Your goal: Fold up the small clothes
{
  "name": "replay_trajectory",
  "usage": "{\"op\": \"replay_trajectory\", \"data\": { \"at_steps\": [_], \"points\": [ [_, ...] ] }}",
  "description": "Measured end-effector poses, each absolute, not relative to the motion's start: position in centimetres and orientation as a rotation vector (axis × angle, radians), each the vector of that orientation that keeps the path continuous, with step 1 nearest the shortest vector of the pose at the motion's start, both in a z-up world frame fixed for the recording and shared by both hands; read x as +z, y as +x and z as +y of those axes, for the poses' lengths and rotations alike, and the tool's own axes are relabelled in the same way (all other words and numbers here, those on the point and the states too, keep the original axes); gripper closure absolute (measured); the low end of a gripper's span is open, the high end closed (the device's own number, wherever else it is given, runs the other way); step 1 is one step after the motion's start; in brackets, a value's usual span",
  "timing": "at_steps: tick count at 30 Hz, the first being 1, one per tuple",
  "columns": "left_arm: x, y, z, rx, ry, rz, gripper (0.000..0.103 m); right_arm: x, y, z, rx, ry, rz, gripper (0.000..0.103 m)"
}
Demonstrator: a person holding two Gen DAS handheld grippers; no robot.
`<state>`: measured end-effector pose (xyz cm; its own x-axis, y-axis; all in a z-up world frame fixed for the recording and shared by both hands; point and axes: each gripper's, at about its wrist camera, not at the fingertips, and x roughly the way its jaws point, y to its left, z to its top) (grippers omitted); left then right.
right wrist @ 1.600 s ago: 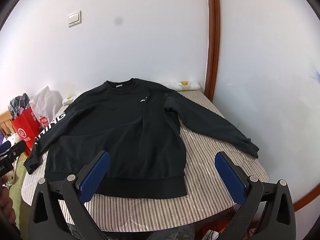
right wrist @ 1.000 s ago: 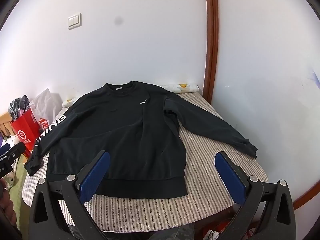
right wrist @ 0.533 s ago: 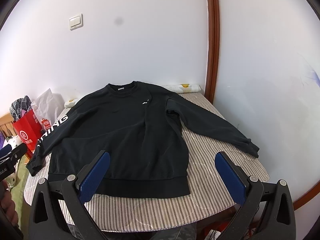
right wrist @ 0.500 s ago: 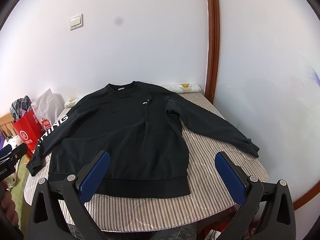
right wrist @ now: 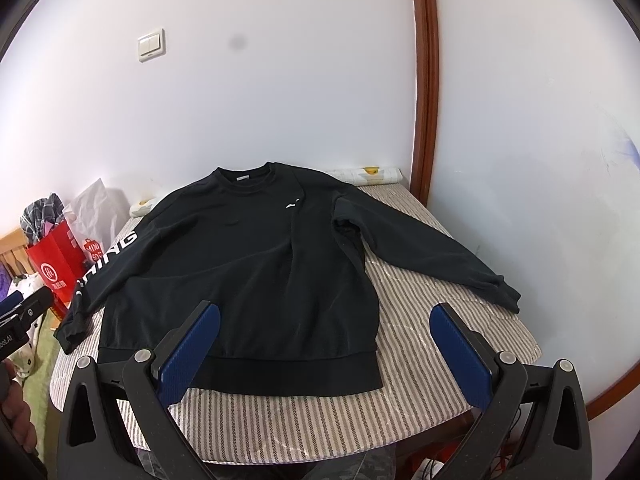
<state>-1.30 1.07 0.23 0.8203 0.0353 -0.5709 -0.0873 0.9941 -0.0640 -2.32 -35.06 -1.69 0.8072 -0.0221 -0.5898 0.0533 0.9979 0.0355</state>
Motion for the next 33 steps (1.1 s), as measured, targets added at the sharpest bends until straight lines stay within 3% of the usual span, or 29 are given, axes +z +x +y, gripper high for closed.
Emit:
{"op": "replay_trajectory", "data": {
  "at_steps": [33],
  "points": [
    [0.7, -1.6, 2.5, 0.088, -0.114, 0.585, 0.000, -2.2, -1.9, -34.8, -0.021, 0.052, 0.640, 0.000]
  ]
}}
